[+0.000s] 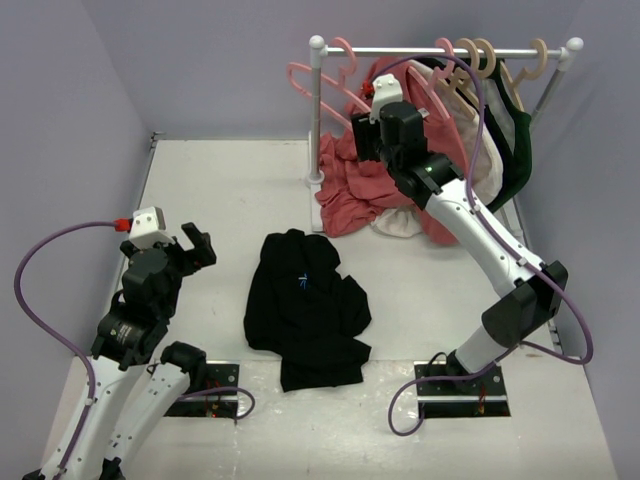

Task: Place the t-shirt on the hanger
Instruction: Pick up the hanger from the clothesline.

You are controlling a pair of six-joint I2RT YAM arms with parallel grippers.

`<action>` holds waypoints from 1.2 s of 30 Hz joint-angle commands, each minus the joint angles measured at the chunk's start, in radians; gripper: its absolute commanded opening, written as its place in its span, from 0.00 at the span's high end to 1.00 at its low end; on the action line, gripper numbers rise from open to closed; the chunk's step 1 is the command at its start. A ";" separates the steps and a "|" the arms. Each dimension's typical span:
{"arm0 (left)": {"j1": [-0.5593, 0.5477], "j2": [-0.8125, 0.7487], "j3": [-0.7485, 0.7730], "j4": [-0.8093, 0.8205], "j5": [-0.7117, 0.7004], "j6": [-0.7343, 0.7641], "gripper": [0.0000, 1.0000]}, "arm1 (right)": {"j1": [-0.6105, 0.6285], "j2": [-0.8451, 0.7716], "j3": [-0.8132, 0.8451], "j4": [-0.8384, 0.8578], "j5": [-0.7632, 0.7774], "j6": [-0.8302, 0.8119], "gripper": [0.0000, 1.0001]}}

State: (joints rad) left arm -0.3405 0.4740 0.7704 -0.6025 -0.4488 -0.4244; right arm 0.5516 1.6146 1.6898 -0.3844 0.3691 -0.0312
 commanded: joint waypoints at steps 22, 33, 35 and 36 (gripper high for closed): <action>0.005 0.000 -0.008 0.046 0.013 0.024 0.00 | -0.048 0.056 0.030 -0.071 -0.199 0.049 0.83; 0.005 -0.002 -0.010 0.046 0.015 0.026 0.00 | -0.048 -0.001 0.012 -0.067 -0.244 0.127 1.00; 0.005 -0.002 -0.010 0.046 0.015 0.026 0.00 | -0.048 -0.026 0.011 -0.067 -0.251 0.135 1.00; 0.005 -0.001 -0.010 0.046 0.015 0.026 0.00 | -0.048 -0.049 0.008 -0.067 -0.256 0.144 1.00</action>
State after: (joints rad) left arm -0.3405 0.4736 0.7704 -0.5995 -0.4459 -0.4236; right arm 0.5037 1.6675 1.6994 -0.4602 0.1457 0.0681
